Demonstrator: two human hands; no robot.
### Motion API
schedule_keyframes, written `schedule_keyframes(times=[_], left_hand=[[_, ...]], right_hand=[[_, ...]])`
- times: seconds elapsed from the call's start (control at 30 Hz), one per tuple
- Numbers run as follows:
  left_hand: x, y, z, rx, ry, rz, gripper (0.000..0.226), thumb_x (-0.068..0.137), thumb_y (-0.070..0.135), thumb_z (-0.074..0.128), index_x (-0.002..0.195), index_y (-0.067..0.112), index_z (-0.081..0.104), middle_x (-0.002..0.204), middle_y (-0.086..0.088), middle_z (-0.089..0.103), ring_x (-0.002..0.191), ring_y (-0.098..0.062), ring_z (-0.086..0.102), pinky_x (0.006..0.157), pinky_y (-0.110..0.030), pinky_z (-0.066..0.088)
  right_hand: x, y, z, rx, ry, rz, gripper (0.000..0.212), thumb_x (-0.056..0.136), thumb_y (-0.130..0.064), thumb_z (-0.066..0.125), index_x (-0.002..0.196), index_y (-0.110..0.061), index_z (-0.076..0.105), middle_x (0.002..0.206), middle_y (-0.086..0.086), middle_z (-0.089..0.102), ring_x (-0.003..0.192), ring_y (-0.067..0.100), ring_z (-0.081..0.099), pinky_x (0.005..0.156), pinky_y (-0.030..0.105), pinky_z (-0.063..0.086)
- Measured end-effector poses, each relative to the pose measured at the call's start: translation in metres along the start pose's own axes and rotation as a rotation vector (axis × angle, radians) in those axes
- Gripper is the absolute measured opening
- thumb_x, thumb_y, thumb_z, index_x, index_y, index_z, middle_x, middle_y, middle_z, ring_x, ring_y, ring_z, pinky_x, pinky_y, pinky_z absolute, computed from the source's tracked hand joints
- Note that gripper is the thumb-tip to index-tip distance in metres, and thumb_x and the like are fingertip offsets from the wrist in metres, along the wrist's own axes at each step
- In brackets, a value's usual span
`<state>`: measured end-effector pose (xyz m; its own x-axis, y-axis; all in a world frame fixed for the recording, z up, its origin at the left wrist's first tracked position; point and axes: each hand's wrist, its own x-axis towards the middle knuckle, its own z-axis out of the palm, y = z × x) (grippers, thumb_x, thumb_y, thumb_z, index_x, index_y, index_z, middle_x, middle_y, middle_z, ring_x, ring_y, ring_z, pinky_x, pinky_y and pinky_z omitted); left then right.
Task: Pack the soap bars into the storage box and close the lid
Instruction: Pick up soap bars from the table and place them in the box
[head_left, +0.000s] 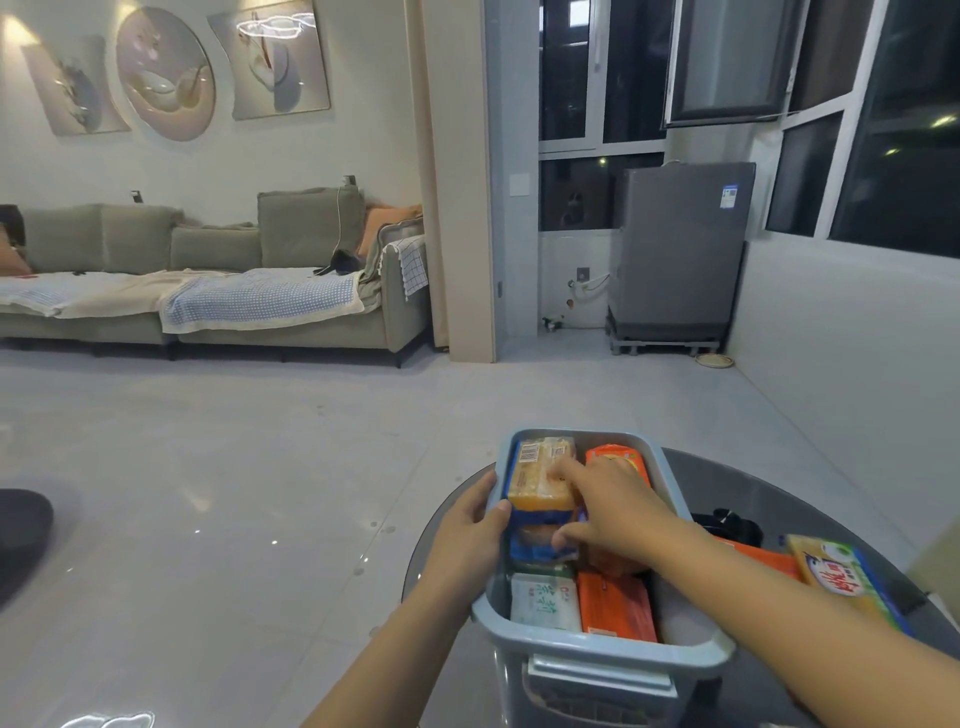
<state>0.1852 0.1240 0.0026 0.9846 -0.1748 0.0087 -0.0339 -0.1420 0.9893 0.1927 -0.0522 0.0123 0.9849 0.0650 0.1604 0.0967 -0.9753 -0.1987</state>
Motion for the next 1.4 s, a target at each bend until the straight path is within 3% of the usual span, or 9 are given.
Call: schedule_keyframes(times=[0.2,0.27,0.33,0.43,0.6,0.73,1.0,1.13,1.4], left_hand=[[-0.017,0.012,0.002,0.088,0.069,0.056,0.040,0.098,0.018,0.045,0.138,0.016,0.048,0.105,0.018,0.059,0.065,0.018,0.053,0.047,0.006,0.039],[-0.023,0.018,0.004,0.161,0.091,0.094,0.041,0.098,0.023,0.045,0.139,0.019,0.046,0.117,0.012,0.062,0.076,0.013,0.056,0.050,0.006,0.039],[-0.029,0.023,0.006,0.251,0.096,0.150,0.043,0.098,0.029,0.044,0.140,0.023,0.044,0.132,0.006,0.058,0.094,0.008,0.050,0.058,0.003,0.041],[-0.037,0.034,0.016,0.235,0.076,0.232,0.037,0.097,0.025,0.045,0.134,0.027,0.049,0.120,0.015,0.061,0.090,0.014,0.057,0.063,0.001,0.043],[-0.058,0.047,0.054,0.110,0.004,0.268,0.026,0.095,0.020,0.047,0.108,0.040,0.058,0.116,0.015,0.063,0.108,-0.003,0.060,0.092,-0.027,0.053],[-0.075,0.048,0.096,0.038,-0.088,0.292,0.030,0.094,0.016,0.048,0.110,0.038,0.060,0.110,0.023,0.064,0.099,0.015,0.058,0.073,0.002,0.046],[-0.094,0.044,0.182,-0.018,-0.312,0.260,0.029,0.095,0.011,0.048,0.105,0.036,0.058,0.104,0.016,0.065,0.093,0.017,0.060,0.066,-0.002,0.048],[-0.092,0.031,0.209,0.013,-0.358,0.197,0.030,0.094,0.008,0.048,0.104,0.034,0.060,0.105,0.015,0.066,0.099,0.001,0.064,0.084,-0.020,0.054],[-0.065,-0.021,0.237,0.233,-0.308,0.053,0.033,0.093,0.021,0.053,0.126,0.020,0.056,0.129,-0.002,0.055,0.113,-0.014,0.057,0.097,-0.039,0.051]], right_hand=[[-0.029,0.002,-0.016,0.214,0.153,0.001,0.065,0.074,-0.056,0.062,0.133,-0.034,0.045,0.129,-0.003,0.055,0.123,0.017,0.040,0.104,0.035,0.033],[-0.046,0.000,-0.020,0.255,0.189,-0.009,0.059,0.077,-0.055,0.059,0.131,-0.035,0.047,0.131,-0.008,0.054,0.125,0.014,0.038,0.104,0.037,0.033],[-0.064,0.000,-0.024,0.295,0.236,-0.024,0.054,0.079,-0.053,0.059,0.129,-0.035,0.049,0.125,-0.014,0.054,0.122,0.010,0.039,0.102,0.035,0.035],[-0.088,0.003,-0.030,0.382,0.305,-0.020,0.044,0.083,-0.046,0.058,0.125,-0.035,0.053,0.106,-0.029,0.045,0.112,0.002,0.037,0.093,0.026,0.035],[-0.127,0.030,-0.035,0.496,0.460,0.107,0.027,0.085,-0.028,0.061,0.111,-0.035,0.061,0.088,-0.032,0.049,0.095,0.001,0.049,0.074,0.012,0.035],[-0.157,0.062,-0.039,0.614,0.549,0.239,0.023,0.086,-0.021,0.059,0.098,-0.040,0.064,0.088,-0.019,0.063,0.084,-0.005,0.056,0.065,0.010,0.040],[-0.190,0.129,-0.028,0.625,0.528,0.444,0.020,0.088,-0.021,0.057,0.093,-0.038,0.065,0.091,-0.020,0.066,0.080,-0.011,0.058,0.060,0.009,0.043],[-0.198,0.150,-0.014,0.604,0.457,0.572,0.018,0.084,-0.022,0.060,0.096,-0.033,0.067,0.091,-0.011,0.070,0.080,0.004,0.063,0.071,0.030,0.051],[-0.210,0.173,0.005,0.295,0.181,0.743,0.036,0.083,-0.031,0.056,0.119,-0.025,0.054,0.111,0.005,0.056,0.105,0.023,0.050,0.085,0.034,0.044]])
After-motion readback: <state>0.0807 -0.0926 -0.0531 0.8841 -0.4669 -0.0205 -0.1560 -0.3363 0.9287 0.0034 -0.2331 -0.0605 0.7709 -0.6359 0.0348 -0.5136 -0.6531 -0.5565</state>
